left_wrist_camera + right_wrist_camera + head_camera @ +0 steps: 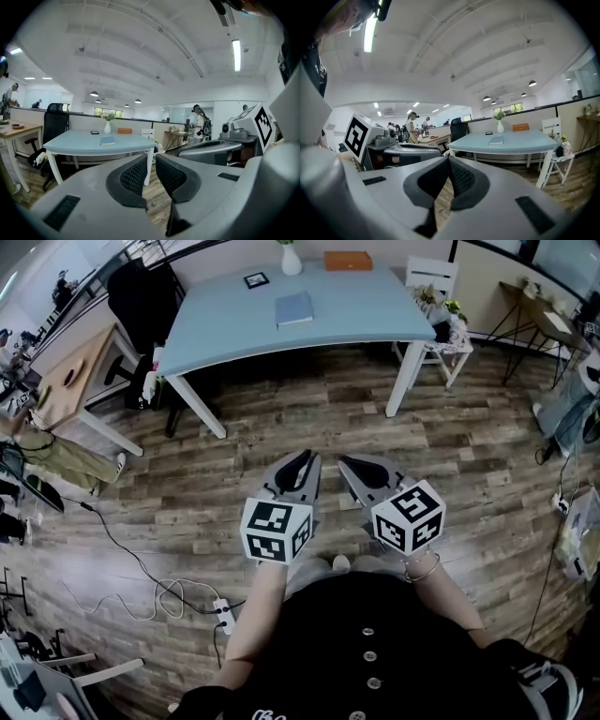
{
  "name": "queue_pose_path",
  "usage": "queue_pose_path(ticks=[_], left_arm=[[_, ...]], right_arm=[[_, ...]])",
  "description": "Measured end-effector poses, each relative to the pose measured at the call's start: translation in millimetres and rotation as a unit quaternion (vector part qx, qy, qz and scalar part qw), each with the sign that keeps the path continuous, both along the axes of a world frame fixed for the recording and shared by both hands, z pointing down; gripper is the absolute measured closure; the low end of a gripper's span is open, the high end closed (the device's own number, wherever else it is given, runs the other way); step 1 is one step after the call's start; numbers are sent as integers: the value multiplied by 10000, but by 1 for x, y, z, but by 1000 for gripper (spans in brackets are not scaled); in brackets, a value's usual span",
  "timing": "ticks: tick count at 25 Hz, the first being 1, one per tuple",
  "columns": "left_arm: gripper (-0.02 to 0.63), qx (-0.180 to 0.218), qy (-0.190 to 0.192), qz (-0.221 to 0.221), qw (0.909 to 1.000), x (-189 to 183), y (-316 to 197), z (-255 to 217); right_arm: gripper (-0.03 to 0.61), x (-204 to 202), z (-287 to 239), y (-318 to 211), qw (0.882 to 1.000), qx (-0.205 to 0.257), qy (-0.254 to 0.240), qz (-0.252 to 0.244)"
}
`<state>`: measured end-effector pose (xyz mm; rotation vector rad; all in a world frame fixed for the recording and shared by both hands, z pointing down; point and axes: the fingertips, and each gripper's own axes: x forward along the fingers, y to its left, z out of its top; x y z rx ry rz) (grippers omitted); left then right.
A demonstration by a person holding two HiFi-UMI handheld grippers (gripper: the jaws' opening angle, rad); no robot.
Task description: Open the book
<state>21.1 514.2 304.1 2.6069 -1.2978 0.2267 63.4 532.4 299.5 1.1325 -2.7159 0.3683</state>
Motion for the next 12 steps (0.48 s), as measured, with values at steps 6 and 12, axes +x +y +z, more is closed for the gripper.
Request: queue_pose_path(ticks=[6,12], left_arm=[[453,-76,-69,-141,9998,4,-3,5],[387,-156,-166,-271,9994,2,-7,13]], right_arm=[[577,9,4,-3,10000,-58,-59,-15],[577,14,16,-9,9998,-164,-80,-2]])
